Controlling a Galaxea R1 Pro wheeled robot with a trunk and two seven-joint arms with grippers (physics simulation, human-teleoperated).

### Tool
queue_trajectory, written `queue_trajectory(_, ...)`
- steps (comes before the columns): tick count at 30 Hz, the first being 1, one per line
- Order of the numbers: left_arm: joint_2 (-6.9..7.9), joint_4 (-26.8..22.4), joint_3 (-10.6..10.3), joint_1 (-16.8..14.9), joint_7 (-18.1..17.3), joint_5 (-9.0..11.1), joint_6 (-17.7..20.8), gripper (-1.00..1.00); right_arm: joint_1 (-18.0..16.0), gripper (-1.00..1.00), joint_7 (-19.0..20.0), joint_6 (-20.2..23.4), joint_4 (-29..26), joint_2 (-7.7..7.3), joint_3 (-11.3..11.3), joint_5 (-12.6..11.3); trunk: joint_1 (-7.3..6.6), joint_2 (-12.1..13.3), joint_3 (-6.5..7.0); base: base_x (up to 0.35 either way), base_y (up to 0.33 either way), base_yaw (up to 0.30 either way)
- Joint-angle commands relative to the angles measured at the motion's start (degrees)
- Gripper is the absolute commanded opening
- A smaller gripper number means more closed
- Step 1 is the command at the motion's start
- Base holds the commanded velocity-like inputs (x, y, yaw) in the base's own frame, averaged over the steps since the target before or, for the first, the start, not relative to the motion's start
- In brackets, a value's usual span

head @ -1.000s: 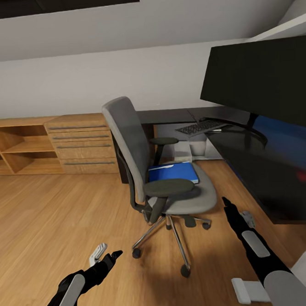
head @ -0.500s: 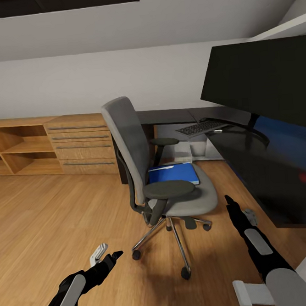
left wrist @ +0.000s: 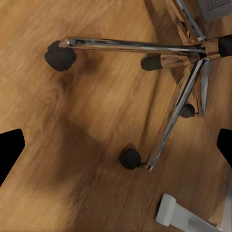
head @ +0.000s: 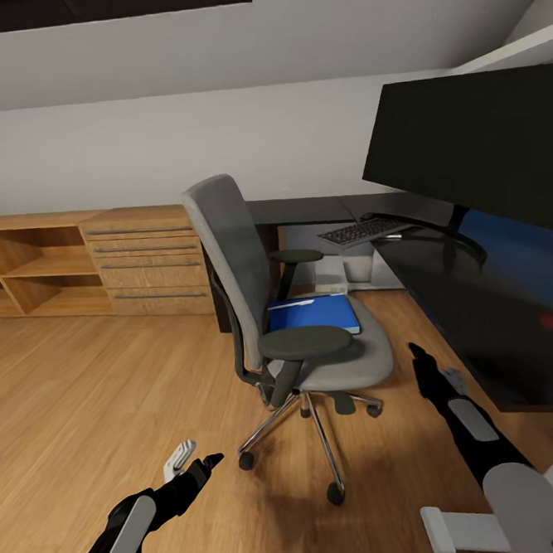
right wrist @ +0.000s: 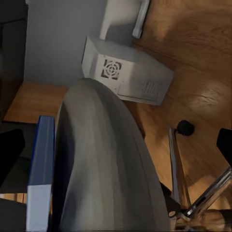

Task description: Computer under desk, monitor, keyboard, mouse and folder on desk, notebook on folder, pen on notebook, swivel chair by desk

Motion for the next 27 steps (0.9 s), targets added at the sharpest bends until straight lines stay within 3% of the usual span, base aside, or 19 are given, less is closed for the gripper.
queue_trajectory(1,-0.03,-0.01,0.18,-0.02,-0.15,0.12,0.38,1.00,-0.34,1.00,0.24,1.05,0.43,-0.06,-0.23,-0.59,-0.01,-0.02,-0.05,0.000,0.000,0.000)
queue_trajectory(16,-0.05,-0.01,0.18,-0.02,-0.15,0.19,0.38,1.00,-3.24,1.00,0.04,6.63,3.71,0.00,0.19,-0.69,-0.01,-0.02,-0.05,0.000,0.000,0.000)
queue_trajectory(27,-0.05,-0.01,0.18,-0.02,-0.15,0.20,0.38,1.00,-5.40,1.00,-0.19,7.37,7.21,0.50,0.38,-0.61,-0.01,-0.02,-0.05,0.000,0.000,0.000)
